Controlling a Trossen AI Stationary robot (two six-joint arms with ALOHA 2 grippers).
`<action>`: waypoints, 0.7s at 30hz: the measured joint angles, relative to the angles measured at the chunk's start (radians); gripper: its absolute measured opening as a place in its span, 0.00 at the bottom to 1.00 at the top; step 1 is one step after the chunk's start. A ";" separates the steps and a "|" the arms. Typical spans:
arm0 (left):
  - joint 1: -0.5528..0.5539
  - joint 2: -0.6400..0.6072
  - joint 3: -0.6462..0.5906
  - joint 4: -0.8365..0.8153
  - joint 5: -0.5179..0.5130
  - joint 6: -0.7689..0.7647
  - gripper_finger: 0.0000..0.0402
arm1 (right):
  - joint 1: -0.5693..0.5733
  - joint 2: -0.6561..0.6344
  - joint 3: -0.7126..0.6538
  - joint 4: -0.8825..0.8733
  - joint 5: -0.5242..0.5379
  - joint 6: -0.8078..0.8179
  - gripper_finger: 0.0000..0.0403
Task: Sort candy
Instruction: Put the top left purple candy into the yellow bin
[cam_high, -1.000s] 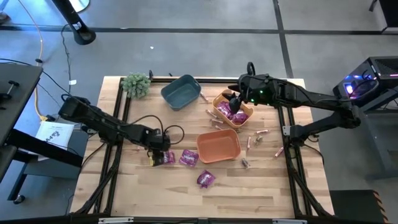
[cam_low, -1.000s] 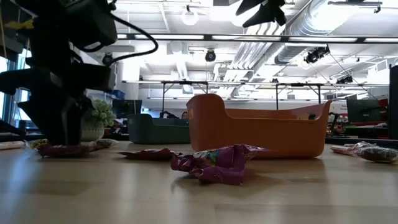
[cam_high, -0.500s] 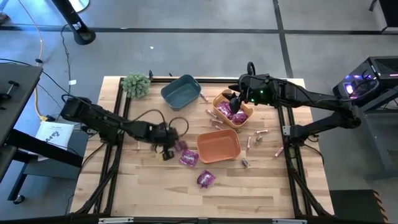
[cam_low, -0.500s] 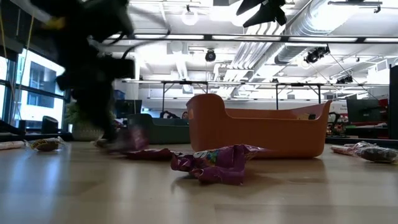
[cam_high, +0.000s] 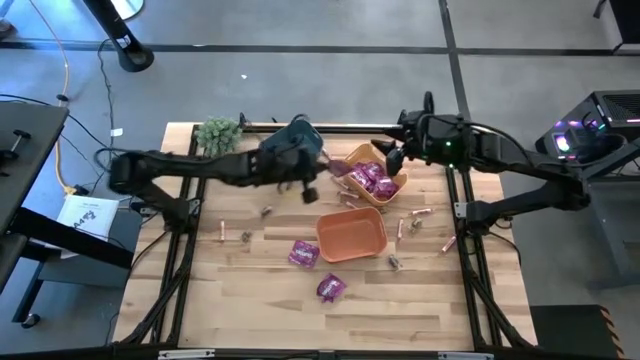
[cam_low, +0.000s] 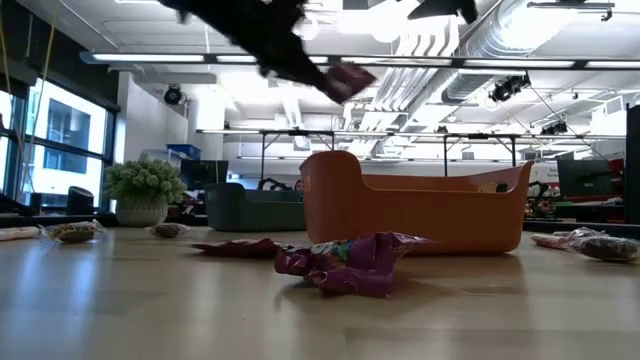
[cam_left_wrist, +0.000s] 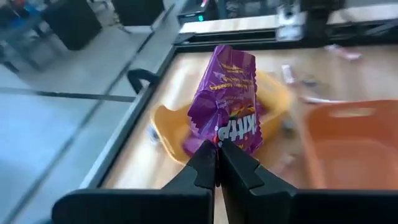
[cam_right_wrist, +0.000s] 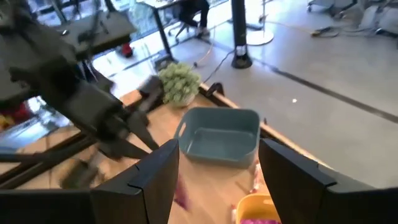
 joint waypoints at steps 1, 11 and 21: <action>0.016 0.043 0.025 0.009 -0.001 0.018 0.00 | 0.000 -0.007 0.000 -0.001 0.009 0.000 0.54; 0.090 0.399 0.302 0.065 0.073 -0.063 0.12 | 0.000 -0.020 0.000 0.004 0.055 0.004 0.54; 0.079 0.338 0.374 -0.154 0.063 -0.084 0.36 | 0.000 -0.020 0.000 -0.001 0.055 -0.007 0.54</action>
